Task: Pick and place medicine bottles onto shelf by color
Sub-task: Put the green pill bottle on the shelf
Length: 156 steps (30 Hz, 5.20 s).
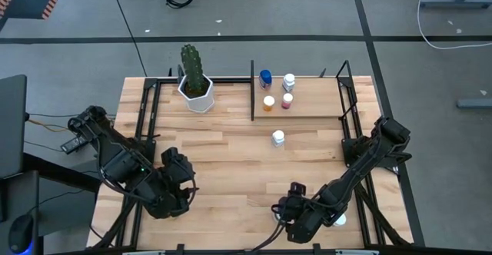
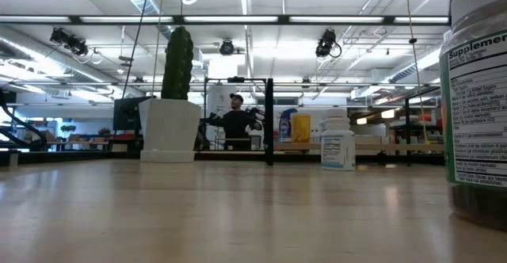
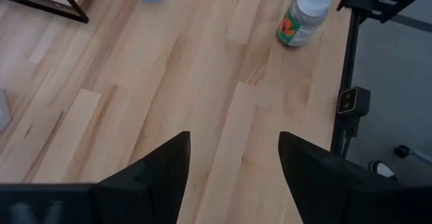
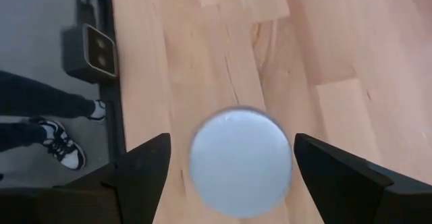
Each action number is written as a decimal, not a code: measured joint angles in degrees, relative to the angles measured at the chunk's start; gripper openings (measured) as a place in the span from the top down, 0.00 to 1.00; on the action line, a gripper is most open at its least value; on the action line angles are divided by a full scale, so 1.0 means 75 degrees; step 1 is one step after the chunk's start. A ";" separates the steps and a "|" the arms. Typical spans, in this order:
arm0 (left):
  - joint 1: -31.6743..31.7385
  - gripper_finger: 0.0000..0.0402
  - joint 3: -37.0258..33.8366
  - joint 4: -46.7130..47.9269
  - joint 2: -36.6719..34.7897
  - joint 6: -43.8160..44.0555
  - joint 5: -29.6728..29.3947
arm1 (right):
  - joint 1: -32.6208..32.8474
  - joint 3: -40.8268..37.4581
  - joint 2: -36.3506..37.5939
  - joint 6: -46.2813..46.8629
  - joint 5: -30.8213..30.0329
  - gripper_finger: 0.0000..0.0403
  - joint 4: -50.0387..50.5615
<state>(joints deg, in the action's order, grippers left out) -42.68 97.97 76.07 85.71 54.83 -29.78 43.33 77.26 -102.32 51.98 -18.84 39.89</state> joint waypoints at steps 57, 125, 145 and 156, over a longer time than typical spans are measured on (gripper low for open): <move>0.4014 0.52 0.0006 -0.0649 0.0006 -0.4936 0.0136 | -0.4011 0.4352 0.0467 0.0051 -0.0936 0.39 0.6195; 0.6455 0.66 -0.1816 -0.4651 -0.0458 -0.5113 0.2868 | -1.2683 -0.1896 0.3063 -0.3593 0.0996 0.38 0.0474; 0.6455 0.66 -0.1816 -0.4648 -0.0458 -0.4980 0.2868 | -1.2881 -0.1896 0.3005 -0.3890 0.0782 0.34 0.0264; 0.6438 0.66 -0.1816 -0.4640 -0.0455 -0.4826 0.2868 | -1.2855 -0.1896 0.3051 -0.3701 0.1202 0.23 0.0292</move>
<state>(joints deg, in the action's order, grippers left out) 5.61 84.36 41.27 82.30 18.63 -8.27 -53.08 63.05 -79.44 24.23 -9.82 42.09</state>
